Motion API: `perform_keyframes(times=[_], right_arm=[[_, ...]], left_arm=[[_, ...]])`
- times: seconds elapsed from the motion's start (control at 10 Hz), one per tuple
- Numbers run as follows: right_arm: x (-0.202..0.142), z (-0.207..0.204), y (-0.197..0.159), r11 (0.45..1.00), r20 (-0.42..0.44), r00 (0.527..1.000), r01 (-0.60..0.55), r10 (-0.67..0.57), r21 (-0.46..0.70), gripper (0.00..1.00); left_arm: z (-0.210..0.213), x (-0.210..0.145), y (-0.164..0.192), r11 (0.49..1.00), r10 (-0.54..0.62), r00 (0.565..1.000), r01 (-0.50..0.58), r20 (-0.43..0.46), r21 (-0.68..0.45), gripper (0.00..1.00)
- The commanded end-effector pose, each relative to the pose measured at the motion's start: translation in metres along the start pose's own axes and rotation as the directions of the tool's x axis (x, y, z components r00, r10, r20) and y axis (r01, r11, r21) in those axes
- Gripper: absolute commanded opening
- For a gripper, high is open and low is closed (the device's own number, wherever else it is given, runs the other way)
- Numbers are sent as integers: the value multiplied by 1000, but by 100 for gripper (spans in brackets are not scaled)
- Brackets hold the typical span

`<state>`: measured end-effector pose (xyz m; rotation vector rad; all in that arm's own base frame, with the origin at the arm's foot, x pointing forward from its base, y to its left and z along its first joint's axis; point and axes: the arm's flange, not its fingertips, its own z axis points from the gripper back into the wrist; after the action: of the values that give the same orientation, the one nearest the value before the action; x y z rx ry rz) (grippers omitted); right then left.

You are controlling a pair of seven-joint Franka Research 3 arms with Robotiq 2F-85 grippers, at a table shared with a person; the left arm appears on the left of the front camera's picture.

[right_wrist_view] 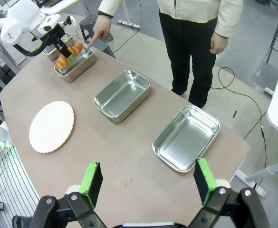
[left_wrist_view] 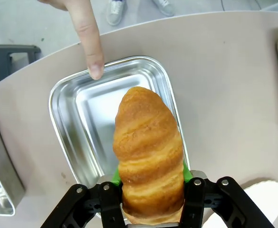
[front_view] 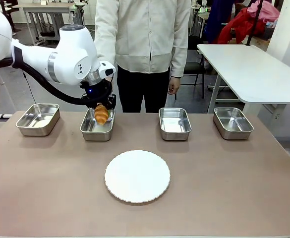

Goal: Place the bread in the container.
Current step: Place the Butter Roll into the Airtight Container indicated by the human.

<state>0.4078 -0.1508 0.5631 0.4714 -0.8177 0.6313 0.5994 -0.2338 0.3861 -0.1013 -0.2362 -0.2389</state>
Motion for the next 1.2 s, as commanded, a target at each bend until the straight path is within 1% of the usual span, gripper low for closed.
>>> perform_keyframes(times=[0.0,0.2,0.3,1.0,1.1], right_arm=[[1,0,0,1000,29,999,-14,14,7,100],[1,0,0,1000,29,999,-14,14,7,100],[1,0,0,1000,29,999,-14,14,7,100],[1,0,0,1000,29,999,-14,14,7,100],[1,0,0,1000,29,999,-14,14,7,100]], left_arm=[[-4,-1,8,998,-60,998,60,-17,-32,42],[-14,-5,9,998,-59,998,58,-33,-15,42],[-14,-5,9,998,-64,998,64,-29,-4,99],[-5,-6,17,998,-55,998,55,15,24,100],[-3,-5,17,999,-11,999,10,44,31,100]])
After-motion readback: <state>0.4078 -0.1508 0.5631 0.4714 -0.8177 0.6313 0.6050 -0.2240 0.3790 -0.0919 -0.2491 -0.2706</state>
